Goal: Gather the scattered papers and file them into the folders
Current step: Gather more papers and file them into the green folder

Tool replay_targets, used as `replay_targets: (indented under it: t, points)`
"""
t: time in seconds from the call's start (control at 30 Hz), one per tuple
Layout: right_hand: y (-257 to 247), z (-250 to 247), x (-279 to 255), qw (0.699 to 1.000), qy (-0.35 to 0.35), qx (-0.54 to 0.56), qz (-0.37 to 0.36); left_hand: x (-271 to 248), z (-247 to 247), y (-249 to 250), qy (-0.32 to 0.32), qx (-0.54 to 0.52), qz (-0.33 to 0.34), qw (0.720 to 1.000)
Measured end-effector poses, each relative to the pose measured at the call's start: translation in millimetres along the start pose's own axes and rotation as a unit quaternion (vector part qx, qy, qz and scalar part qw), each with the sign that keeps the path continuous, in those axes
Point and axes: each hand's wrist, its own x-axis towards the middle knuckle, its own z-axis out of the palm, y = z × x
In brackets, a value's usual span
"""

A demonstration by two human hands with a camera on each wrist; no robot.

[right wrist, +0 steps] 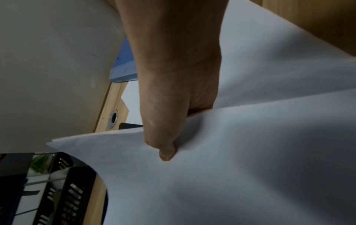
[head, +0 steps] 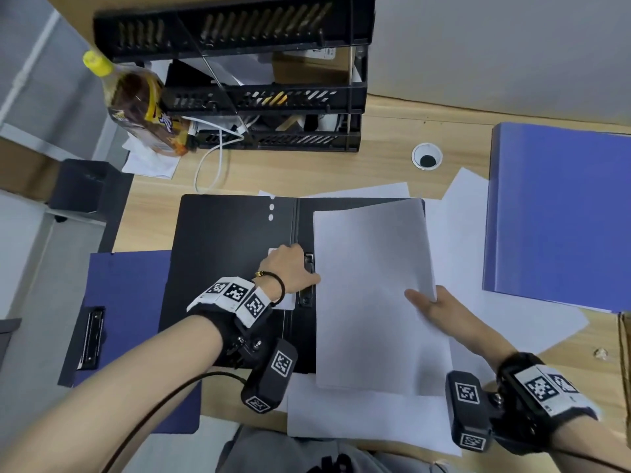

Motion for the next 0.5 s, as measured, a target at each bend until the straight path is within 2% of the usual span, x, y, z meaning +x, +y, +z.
replay_targets:
  t: [0.2, 0.3, 0.5]
  points:
    - [11, 9, 11, 0.999, 0.029, -0.011, -0.019, -2, -6, -14, -0.042, -0.082, 0.022, 0.996]
    - [14, 9, 10, 0.999, 0.029, 0.010, -0.023, -4, -8, -21, -0.061, -0.156, 0.025, 0.986]
    - [11, 8, 4, 0.999, 0.028, 0.032, -0.032, -2, -9, -30, -0.096, -0.216, 0.040, 0.971]
